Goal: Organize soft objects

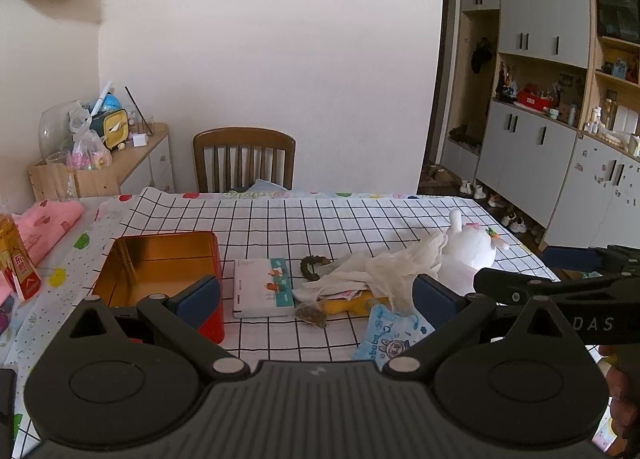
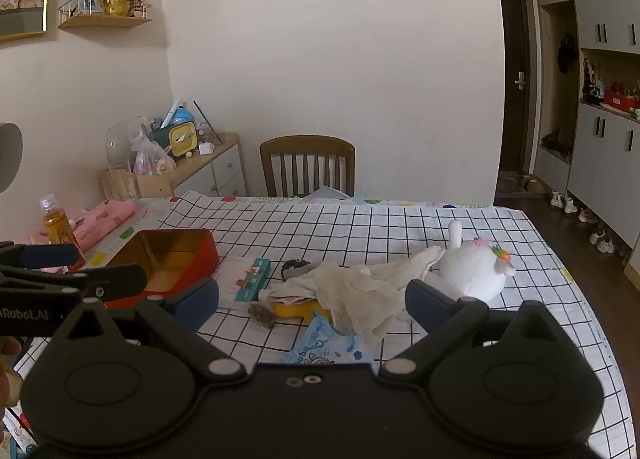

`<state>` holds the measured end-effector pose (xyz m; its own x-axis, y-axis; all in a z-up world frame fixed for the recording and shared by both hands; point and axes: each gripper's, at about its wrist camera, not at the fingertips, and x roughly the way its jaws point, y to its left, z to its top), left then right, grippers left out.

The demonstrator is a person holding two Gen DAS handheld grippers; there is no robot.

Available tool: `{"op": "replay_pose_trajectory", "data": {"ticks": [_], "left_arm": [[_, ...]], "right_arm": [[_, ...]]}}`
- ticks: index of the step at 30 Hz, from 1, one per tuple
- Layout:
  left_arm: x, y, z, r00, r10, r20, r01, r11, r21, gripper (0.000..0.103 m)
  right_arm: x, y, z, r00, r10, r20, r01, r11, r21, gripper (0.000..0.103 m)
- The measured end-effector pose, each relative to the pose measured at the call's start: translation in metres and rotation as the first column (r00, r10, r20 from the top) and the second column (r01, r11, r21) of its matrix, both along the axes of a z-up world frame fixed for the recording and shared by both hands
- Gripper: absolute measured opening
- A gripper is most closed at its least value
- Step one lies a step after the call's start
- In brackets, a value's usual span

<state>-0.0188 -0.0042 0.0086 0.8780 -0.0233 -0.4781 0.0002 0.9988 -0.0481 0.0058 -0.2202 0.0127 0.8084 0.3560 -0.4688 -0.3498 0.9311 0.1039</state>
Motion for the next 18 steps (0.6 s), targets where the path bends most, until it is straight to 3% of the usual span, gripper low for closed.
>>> {"op": "replay_pose_trajectory", "data": {"ticks": [18], "left_arm": [[0.0009, -0.0072, 0.0039, 1.0, -0.008, 0.008, 0.008, 1.0, 0.007, 0.103]], "right_arm": [[0.001, -0.0042, 0.0024, 1.0, 0.013, 0.004, -0.013, 1.0, 0.003, 0.098]]}}
